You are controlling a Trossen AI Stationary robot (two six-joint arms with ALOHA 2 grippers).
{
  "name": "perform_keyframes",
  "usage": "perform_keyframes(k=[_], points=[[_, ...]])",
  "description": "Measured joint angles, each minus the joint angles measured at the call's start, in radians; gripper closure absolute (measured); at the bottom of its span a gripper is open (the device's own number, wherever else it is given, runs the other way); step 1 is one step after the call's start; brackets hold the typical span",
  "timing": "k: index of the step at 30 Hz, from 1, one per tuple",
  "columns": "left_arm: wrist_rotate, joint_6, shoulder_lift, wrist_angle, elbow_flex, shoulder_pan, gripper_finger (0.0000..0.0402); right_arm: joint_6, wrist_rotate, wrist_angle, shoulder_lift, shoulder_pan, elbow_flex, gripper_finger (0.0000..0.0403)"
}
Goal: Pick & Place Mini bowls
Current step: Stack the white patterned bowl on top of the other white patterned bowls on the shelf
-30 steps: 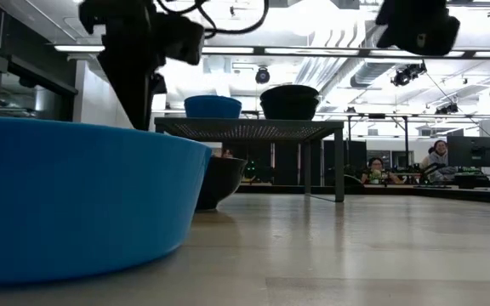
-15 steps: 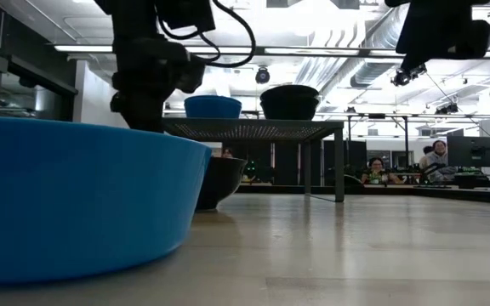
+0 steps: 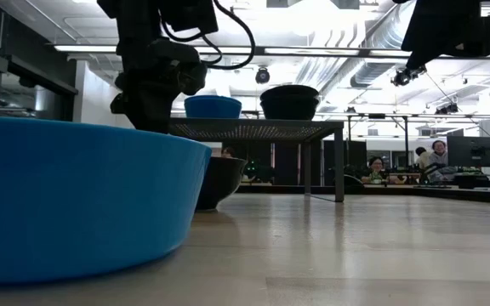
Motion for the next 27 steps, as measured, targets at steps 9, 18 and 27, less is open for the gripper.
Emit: perform_keyframes(k=[9, 18, 27], points=[[-0.011, -0.023, 0.0, -0.003, 0.0, -0.002, 0.0305, 0.0, 0.0, 0.001, 0.0, 0.0, 0.0, 0.029], [-0.033, -0.051, 0.0, -0.003, 0.0, -0.037, 0.0305, 0.0, 0.0, 0.002, 0.0, 0.0, 0.0, 0.029], [-0.111, -0.156, 0.0, -0.003, 0.0, -0.076, 0.0305, 0.001, 0.0, 0.002, 0.0, 0.0, 0.0, 0.029]])
